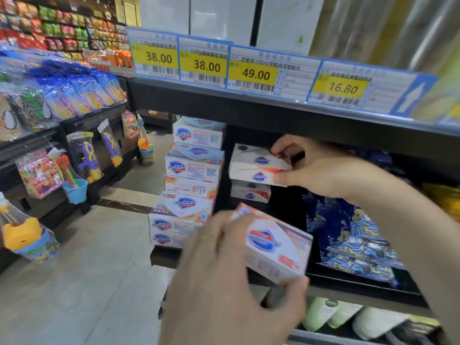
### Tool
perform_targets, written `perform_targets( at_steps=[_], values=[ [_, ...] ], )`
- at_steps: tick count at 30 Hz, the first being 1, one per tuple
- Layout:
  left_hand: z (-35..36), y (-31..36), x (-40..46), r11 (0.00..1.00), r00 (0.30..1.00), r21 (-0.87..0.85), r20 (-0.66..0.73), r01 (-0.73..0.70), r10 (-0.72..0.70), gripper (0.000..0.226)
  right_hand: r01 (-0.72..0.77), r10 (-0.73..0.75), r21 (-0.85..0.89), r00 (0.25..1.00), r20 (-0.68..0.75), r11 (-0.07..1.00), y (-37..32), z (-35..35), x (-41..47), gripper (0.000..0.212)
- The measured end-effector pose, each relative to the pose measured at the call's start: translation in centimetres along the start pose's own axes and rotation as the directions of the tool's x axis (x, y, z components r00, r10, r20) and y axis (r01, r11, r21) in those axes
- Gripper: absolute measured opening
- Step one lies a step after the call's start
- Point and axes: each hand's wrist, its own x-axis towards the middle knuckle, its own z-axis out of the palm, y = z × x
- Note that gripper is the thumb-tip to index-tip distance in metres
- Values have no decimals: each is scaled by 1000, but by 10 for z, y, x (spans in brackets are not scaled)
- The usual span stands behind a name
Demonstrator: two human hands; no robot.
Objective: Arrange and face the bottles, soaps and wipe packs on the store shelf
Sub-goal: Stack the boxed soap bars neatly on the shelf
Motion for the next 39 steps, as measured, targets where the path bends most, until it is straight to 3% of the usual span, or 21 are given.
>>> perform_targets(
  at_steps=[2, 5, 18, 26, 34, 39],
  values=[
    [23, 13, -2, 1000, 996, -10, 86, -2, 3, 90, -36, 34, -53, 998, -46, 998, 13, 6, 11, 41],
    [53, 16, 8, 992, 976, 37, 175, 124, -129, 91, -78, 74, -56, 995, -71, 995, 25, 17, 32, 41],
    [135, -32, 80, 919, 935, 188, 5, 346, -353, 89, -212, 204, -106, 975, -87, 971, 23, 50, 102, 55],
    [145, -38, 89, 909, 930, 209, -11, 360, -366, 88, -254, 249, -28, 961, -120, 967, 36, 64, 122, 55],
    [147, -40, 90, 907, 927, 227, 37, 356, -373, 94, -258, 247, -71, 960, -128, 964, 40, 74, 128, 60],
    [134, -27, 73, 967, 982, 187, 40, 174, -185, 90, -265, 255, -135, 963, -86, 955, 29, 71, 124, 70]
  ],
)
